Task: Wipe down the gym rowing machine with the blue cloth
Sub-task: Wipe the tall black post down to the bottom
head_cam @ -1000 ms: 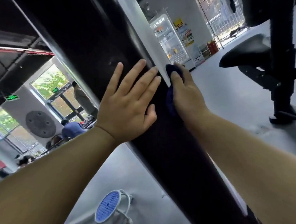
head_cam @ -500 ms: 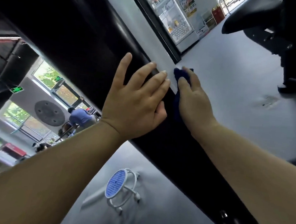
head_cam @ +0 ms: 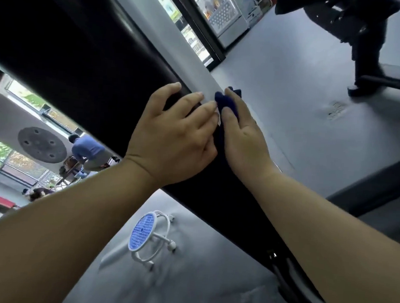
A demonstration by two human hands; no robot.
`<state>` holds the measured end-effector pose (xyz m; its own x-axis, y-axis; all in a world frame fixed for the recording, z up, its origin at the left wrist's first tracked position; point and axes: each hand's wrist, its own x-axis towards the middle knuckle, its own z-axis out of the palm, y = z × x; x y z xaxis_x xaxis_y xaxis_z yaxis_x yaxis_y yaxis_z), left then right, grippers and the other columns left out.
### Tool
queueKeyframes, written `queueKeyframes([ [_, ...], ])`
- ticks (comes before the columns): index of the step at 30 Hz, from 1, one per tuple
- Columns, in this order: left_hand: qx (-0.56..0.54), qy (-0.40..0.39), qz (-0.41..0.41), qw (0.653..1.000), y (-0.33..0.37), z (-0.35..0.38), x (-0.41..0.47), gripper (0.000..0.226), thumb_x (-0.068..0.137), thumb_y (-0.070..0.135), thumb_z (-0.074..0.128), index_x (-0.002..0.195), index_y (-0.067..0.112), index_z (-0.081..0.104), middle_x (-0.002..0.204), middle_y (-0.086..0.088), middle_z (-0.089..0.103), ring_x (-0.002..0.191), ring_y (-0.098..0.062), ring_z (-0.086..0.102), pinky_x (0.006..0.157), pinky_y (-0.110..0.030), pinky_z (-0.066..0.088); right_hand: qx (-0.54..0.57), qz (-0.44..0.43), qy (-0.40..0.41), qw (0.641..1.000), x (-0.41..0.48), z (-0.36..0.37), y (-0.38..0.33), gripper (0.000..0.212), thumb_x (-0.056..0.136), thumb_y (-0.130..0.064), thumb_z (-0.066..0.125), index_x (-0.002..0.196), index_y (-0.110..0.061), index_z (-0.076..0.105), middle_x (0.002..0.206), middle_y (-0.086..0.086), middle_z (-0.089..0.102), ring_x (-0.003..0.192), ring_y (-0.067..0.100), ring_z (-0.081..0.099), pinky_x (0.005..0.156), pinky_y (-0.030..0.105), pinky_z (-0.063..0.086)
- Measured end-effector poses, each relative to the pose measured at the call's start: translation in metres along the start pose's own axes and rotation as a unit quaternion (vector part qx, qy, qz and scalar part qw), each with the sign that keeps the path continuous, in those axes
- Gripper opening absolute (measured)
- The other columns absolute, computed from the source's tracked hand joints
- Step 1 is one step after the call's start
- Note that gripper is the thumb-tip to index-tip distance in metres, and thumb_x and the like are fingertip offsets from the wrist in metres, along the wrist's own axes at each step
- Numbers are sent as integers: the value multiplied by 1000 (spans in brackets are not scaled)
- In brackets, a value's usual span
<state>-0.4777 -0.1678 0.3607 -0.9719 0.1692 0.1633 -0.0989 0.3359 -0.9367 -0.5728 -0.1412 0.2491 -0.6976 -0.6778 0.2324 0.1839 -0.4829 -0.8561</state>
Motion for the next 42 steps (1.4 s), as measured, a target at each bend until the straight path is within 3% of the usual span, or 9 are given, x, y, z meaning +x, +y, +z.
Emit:
queueKeyframes([
  [3, 14, -4, 5, 1000, -1, 2, -1, 37, 93, 28, 43, 108, 13, 73, 120, -2, 69, 113, -24, 63, 107, -49, 30, -47, 121, 80, 988, -36, -34, 60, 33, 103, -39, 36, 133, -48, 48, 121, -21, 58, 119, 8, 49, 107, 26, 28],
  [7, 15, -48, -4, 999, 6, 1, -1, 43, 97, 28, 36, 116, 10, 69, 127, -5, 65, 120, -27, 59, 110, -50, 23, -61, 301, 134, 942, -54, -60, 108, 35, 85, -53, 28, 114, -62, 47, 127, 6, 61, 114, 34, 56, 108, 52, 39],
  [15, 1, -186, 0, 983, 63, 6, 11, 55, 94, 30, 30, 132, 3, 59, 140, -15, 55, 133, -30, 48, 111, -45, 24, -28, -11, 19, 999, -39, -39, 80, 39, 102, -31, 43, 140, -38, 48, 143, -14, 50, 135, 6, 40, 110, 22, 28],
  [17, -9, -213, 15, 977, 79, 7, 11, 59, 88, 34, 32, 131, 3, 60, 140, -16, 55, 133, -29, 50, 111, -43, 28, -46, 32, 70, 996, -52, -58, 115, 38, 104, -29, 41, 141, -33, 48, 138, -18, 49, 133, 5, 41, 106, 13, 26],
  [23, -12, -298, 41, 954, 122, 9, 17, 75, 83, 37, 12, 143, 9, 48, 153, -12, 41, 143, -23, 36, 119, -46, 18, -88, 348, 109, 927, -55, -86, 173, 55, 93, -38, 30, 146, -30, 35, 150, 9, 41, 136, 34, 39, 114, 52, 27],
  [29, -6, -286, 34, 958, 125, 18, 17, 71, 87, 37, 15, 139, 7, 52, 148, -13, 47, 139, -25, 42, 117, -47, 22, 37, 70, 59, 995, -57, -58, 133, 60, 87, -40, 35, 147, -36, 39, 153, -5, 41, 144, 13, 31, 121, 45, 21],
  [35, -15, -278, 45, 960, 135, 24, 14, 76, 85, 37, 8, 139, 11, 53, 148, -11, 48, 139, -24, 43, 117, -47, 24, -37, 367, 126, 921, -58, -101, 203, 60, 69, -62, 24, 126, -54, 40, 136, 5, 55, 125, 32, 52, 110, 54, 37],
  [38, -3, -259, 44, 965, 139, 26, 14, 74, 86, 36, 8, 141, 12, 51, 149, -11, 46, 140, -24, 41, 117, -47, 24, -48, 292, 90, 951, -58, -100, 210, 42, 67, -62, 24, 104, -54, 42, 122, -12, 43, 128, 22, 45, 116, 51, 28],
  [42, 8, -268, 63, 961, 144, 34, 10, 71, 91, 34, 7, 147, 8, 40, 154, -12, 39, 144, -28, 34, 119, -49, 18, -39, 140, 65, 987, -73, -76, 154, 62, 90, -22, 31, 147, -44, 31, 148, -6, 39, 136, 12, 36, 114, 37, 32],
])
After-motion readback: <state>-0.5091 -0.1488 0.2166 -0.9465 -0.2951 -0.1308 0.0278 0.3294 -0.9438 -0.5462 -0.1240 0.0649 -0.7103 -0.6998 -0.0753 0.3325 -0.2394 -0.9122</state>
